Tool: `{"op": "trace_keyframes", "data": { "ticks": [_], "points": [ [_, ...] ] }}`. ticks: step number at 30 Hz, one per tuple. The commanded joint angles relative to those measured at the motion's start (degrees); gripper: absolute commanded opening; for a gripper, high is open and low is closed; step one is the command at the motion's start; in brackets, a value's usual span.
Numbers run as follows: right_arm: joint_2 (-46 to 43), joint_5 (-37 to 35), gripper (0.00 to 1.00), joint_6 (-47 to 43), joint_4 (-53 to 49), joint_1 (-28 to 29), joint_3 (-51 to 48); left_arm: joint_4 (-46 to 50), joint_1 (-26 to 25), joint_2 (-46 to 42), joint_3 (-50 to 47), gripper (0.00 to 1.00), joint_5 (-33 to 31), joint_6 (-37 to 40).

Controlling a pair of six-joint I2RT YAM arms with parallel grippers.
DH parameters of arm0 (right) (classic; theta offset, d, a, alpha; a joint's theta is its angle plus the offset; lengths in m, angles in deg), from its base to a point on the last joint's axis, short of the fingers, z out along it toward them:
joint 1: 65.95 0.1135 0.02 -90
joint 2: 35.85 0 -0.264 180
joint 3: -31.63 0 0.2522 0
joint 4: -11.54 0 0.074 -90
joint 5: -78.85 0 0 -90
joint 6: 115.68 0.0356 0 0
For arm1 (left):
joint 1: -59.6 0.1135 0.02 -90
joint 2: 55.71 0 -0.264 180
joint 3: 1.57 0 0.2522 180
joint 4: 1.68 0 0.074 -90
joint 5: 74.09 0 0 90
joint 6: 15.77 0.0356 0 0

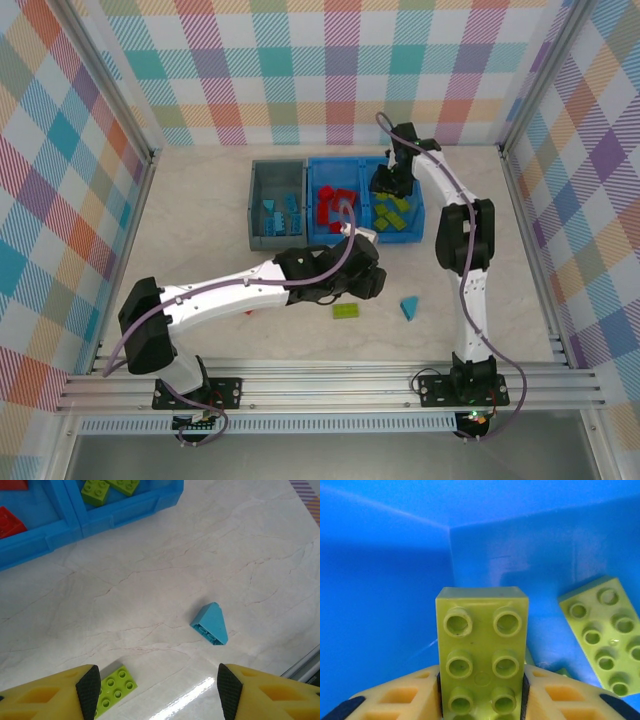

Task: Sort the legos into containers by color

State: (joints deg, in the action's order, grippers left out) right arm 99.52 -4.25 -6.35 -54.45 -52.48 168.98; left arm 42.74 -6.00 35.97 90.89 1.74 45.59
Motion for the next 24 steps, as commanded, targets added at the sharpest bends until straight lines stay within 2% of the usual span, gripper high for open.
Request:
{"op": "trace_keyframes", "data": {
  "ticks": [1,7,13,16,20,24],
  "points": [
    [1.7,3.2,0.44,1.4,-1.7,-0.1,3.5,-1.0,-0.8,-0.9,1.4,0.65,-1.7,1.1],
    [0.0,4.7,0.55,1.6,-0.7,-0.2,3.4,0.1,-1.1,-1.5,0.4,0.65,-1.8,0.7],
    [-10.6,4.2,0.52,1.0,0.6,-0.1,-1.7,0.3,-1.3,-0.2,-0.6,0.65,0.3,1.7],
    [-19.4,1.5,0.51,0.6,1.0,0.0,-6.9,1.2,-1.3,3.4,1.2,0.68,2.5,1.9],
    [-35.2,-5.7,0.53,0.3,1.0,-0.1,-17.9,4.4,-2.2,10.2,7.0,0.73,3.4,-3.5],
    [-52.5,-9.1,0.60,0.4,1.1,-0.1,-29.8,6.0,-5.0,18.5,14.3,0.74,4.1,-7.5]
  ]
}}
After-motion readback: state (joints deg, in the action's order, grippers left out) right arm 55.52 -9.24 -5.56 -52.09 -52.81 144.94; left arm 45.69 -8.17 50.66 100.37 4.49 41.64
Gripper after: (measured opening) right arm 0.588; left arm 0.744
